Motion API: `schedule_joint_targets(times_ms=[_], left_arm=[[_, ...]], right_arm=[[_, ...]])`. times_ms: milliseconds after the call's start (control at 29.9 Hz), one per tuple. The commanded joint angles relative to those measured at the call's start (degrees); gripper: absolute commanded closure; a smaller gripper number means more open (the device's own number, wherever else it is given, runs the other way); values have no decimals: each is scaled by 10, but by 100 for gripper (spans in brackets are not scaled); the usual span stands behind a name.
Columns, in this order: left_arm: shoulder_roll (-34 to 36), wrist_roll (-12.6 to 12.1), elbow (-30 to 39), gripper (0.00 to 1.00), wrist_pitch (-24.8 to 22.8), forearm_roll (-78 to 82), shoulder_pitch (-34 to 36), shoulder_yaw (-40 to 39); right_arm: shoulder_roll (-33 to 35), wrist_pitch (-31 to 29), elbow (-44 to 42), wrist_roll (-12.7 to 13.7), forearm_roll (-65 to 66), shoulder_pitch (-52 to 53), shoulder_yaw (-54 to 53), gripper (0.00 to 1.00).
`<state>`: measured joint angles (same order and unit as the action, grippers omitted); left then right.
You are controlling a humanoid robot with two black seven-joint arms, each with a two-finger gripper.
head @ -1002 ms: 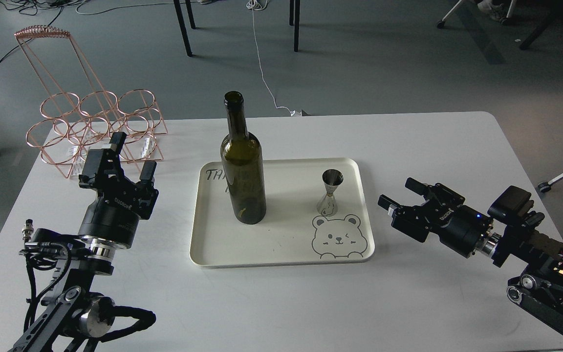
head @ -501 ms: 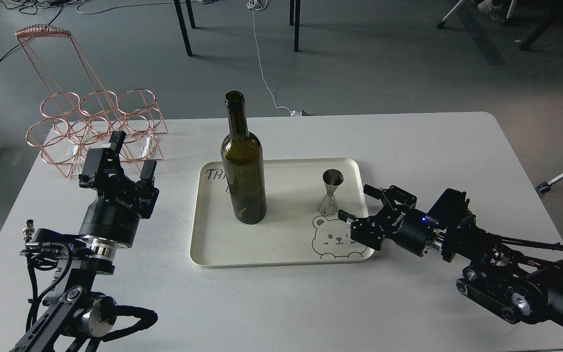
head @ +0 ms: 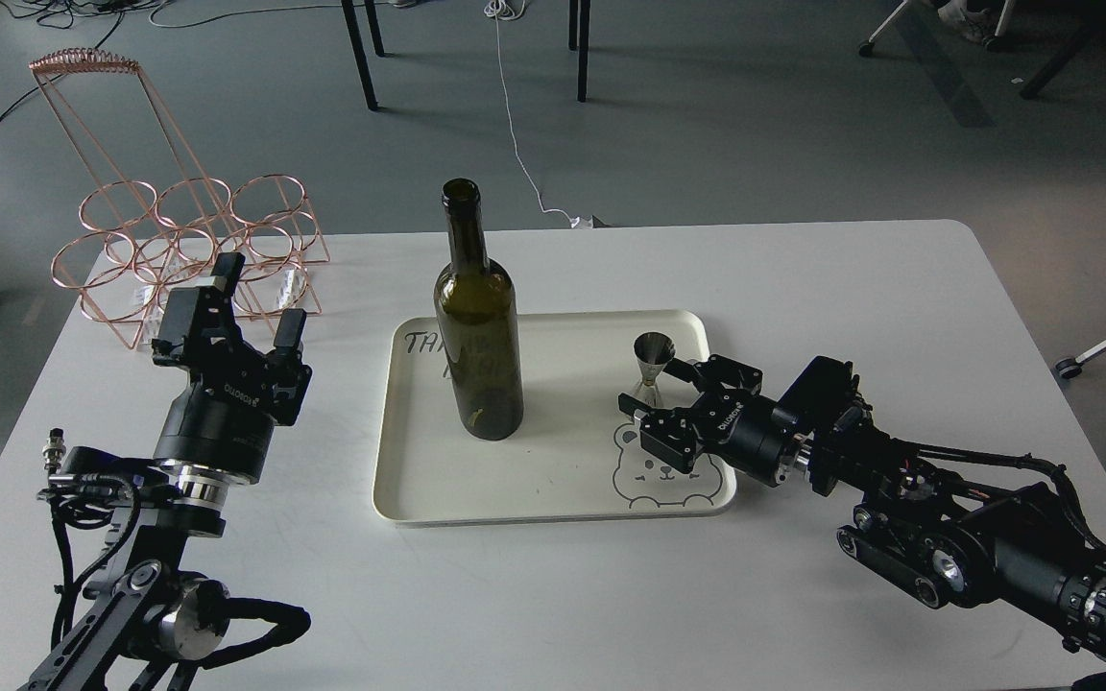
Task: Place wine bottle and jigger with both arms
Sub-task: 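Lower the right gripper around the metal jigger and close it, then lift the jigger with the right gripper and carry it off the tray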
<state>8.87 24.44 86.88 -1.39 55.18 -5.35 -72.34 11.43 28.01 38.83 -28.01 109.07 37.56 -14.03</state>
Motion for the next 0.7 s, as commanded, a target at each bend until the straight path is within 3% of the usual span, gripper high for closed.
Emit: schedule_joint_targets(times_ms=[0,167,267,401,668], left_arm=[[-3,0,0,2,1,0,0,0],[-5,0,0,2,0,0,0,0],[-5,0,0,2,0,0,0,0],[-5,0,0,2,1,0,1,0],[-6,0,0,2,1,0,1,0]], right_arm=[[-14,0,-18,0,0,7,1,32],[-18,0,-24,0,0,14,1,54],[-18,0,-24,0,-1,15,0,76],[-18,0,-24,0,-3,15,0,89],[9,0,23,0,-10,15,-20,90]])
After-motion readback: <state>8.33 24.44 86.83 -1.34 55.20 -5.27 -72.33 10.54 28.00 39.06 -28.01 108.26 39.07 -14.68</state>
